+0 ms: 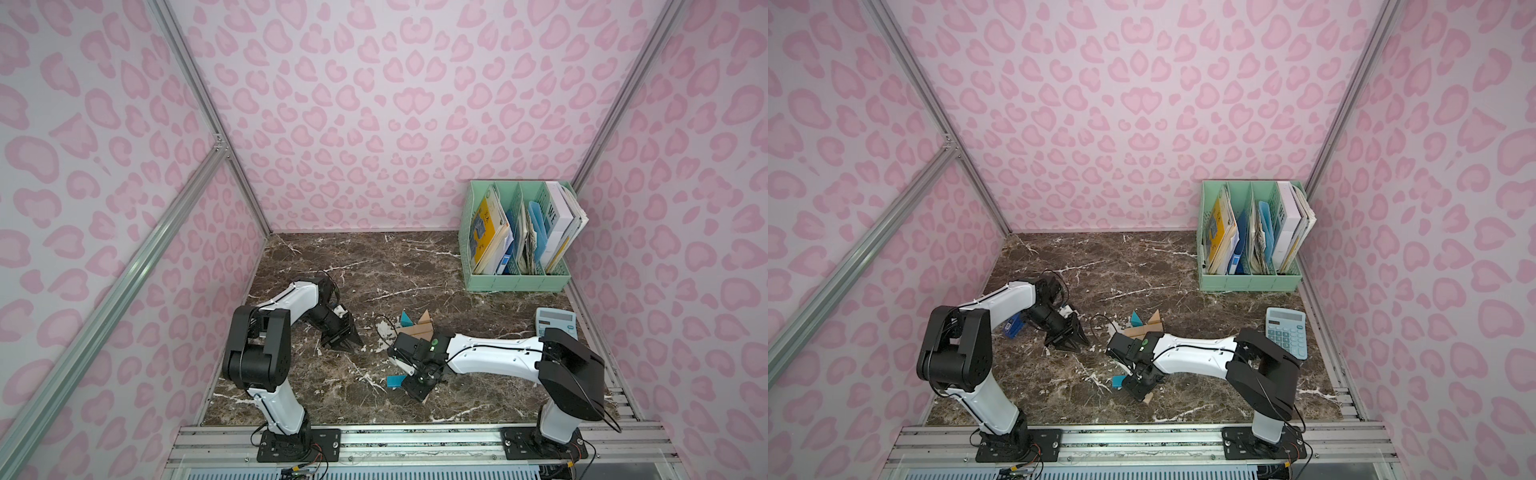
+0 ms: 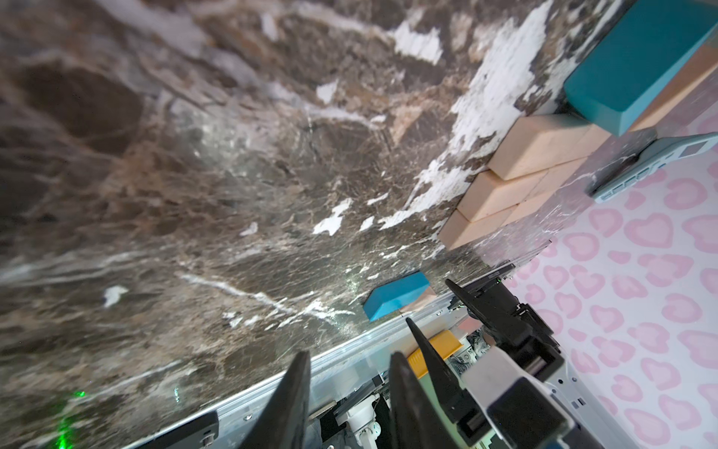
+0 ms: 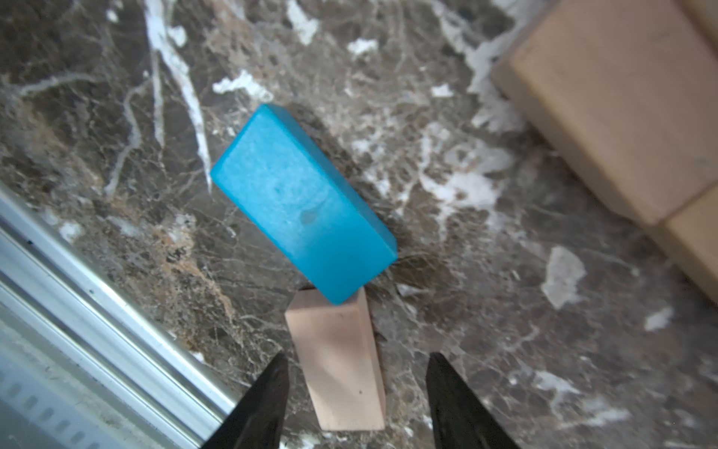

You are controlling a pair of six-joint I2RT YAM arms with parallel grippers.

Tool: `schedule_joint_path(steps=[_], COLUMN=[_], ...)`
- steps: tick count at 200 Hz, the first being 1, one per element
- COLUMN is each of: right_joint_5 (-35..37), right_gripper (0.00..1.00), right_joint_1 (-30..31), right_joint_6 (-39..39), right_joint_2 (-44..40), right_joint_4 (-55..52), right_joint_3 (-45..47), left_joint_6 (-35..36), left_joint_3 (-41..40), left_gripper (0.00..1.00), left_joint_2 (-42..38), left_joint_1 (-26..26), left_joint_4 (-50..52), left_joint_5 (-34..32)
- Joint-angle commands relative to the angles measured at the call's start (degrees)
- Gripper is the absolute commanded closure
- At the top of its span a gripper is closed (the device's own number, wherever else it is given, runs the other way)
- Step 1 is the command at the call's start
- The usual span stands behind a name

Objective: Assemble a carrot with building blocks
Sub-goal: Pick up the building block from the center of the board, then assemble the building block at the center of the board.

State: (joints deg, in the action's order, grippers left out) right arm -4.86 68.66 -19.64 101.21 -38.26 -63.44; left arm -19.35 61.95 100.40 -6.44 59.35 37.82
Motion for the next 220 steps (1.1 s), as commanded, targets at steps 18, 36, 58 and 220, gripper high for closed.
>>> schedule_joint_path(steps=[18, 36, 58, 220], right_joint_5=[0.1, 2.2, 4.2, 10.5], right_gripper=[0.53, 0.61, 0.74, 0.79], right_joint_1=[1.2, 1.2, 0.9, -6.8], right_joint_6=[3.2, 3.8, 5.7, 26.6], right_joint_2=[2.3, 2.6, 3.4, 6.1], right_joint_4=[-0.3, -1.1, -3.1, -5.8], right_joint_3=[-1.3, -1.7, -3.2, -9.7], left_joint_6=[0.5, 0.5, 0.5, 0.9], left_joint_3=[-0.8, -0.6, -0.3, -0.8], left_gripper=[0.64, 0.63, 0.64, 0.63], left_joint_2=[-0.5, -0.4, -0.1, 0.7], left_joint_1=[0.0, 0.0, 0.0, 0.0], left_joint_4=[0.6, 0.6, 0.5, -0.8], left_joint_5=[1.4, 1.4, 1.7, 3.1])
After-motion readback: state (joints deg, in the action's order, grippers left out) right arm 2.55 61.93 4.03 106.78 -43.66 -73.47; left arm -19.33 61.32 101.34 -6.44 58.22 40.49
